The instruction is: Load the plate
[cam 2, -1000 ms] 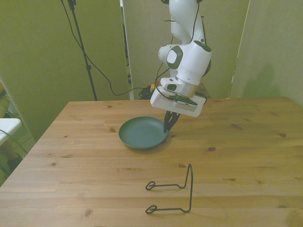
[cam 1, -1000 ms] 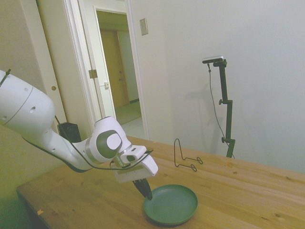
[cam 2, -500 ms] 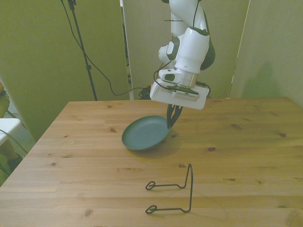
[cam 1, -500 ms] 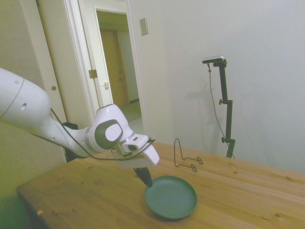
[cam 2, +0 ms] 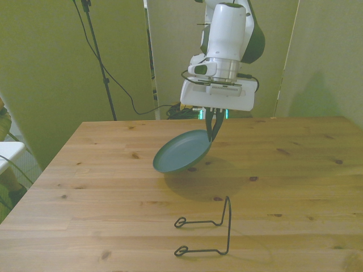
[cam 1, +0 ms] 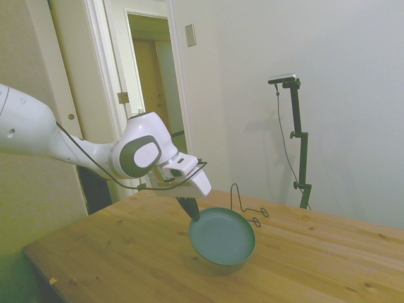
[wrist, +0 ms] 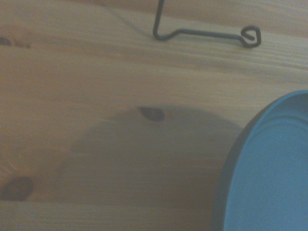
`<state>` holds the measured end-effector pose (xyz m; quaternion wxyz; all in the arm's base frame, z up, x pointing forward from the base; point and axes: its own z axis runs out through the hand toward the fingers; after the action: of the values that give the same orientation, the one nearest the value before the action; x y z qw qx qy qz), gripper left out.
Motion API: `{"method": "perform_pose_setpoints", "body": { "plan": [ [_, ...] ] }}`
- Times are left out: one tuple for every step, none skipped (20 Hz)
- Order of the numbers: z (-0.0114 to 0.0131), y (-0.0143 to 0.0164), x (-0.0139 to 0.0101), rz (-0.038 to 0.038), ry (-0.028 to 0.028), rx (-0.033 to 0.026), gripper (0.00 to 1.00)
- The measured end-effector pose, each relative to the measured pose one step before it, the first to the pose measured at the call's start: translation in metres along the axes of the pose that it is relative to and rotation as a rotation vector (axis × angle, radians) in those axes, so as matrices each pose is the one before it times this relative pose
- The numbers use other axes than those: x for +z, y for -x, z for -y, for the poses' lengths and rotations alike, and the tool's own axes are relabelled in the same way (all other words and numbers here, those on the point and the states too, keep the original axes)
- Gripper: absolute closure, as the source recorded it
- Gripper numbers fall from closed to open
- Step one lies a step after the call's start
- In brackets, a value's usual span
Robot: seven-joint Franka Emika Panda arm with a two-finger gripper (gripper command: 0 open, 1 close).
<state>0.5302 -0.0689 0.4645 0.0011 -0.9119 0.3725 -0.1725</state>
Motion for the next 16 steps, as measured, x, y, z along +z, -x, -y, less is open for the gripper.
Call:
{"method": "perform_pose_setpoints", "body": {
  "plan": [
    [0.00112,-0.00255,-0.00542,0.00679,-0.02801,0.00919,1.00],
    [0.00061,-0.00248,-0.00520,0.00730,-0.02787,0.00749,1.00],
    [0.00028,-0.00241,-0.00461,0.00601,-0.02288,0.00801,1.00],
    [-0.00024,-0.00220,-0.00372,0.00259,-0.01618,0.00400,1.00],
    [-0.00060,-0.00149,-0.00202,0.00008,-0.00691,0.00398,1.00],
    [-0.00078,-0.00074,-0.00040,0.00104,-0.00263,0.00313,1.00],
    [-0.00052,-0.00037,0.00004,0.00474,-0.00615,0.00639,1.00],
    [-0.00019,-0.00016,-0.00001,0.00967,-0.01320,0.00527,1.00],
    [-0.00023,-0.00022,-0.00015,0.01059,-0.01539,0.00617,1.00],
    [-0.00020,-0.00031,-0.00053,0.01155,-0.01867,0.00820,1.00],
    [-0.00011,-0.00061,-0.00074,0.01356,-0.02325,0.01136,1.00],
    [-0.00018,-0.00100,-0.00114,0.01363,-0.02526,0.00952,1.00],
    [-0.00063,-0.00138,-0.00120,0.00798,-0.01773,0.00742,1.00],
    [-0.00100,-0.00145,-0.00112,0.00761,-0.01541,0.00850,1.00],
    [-0.00113,-0.00129,-0.00111,0.00977,-0.01886,0.00986,1.00],
    [-0.00112,-0.00093,-0.00092,0.01113,-0.01978,0.01178,1.00]
  ]
}}
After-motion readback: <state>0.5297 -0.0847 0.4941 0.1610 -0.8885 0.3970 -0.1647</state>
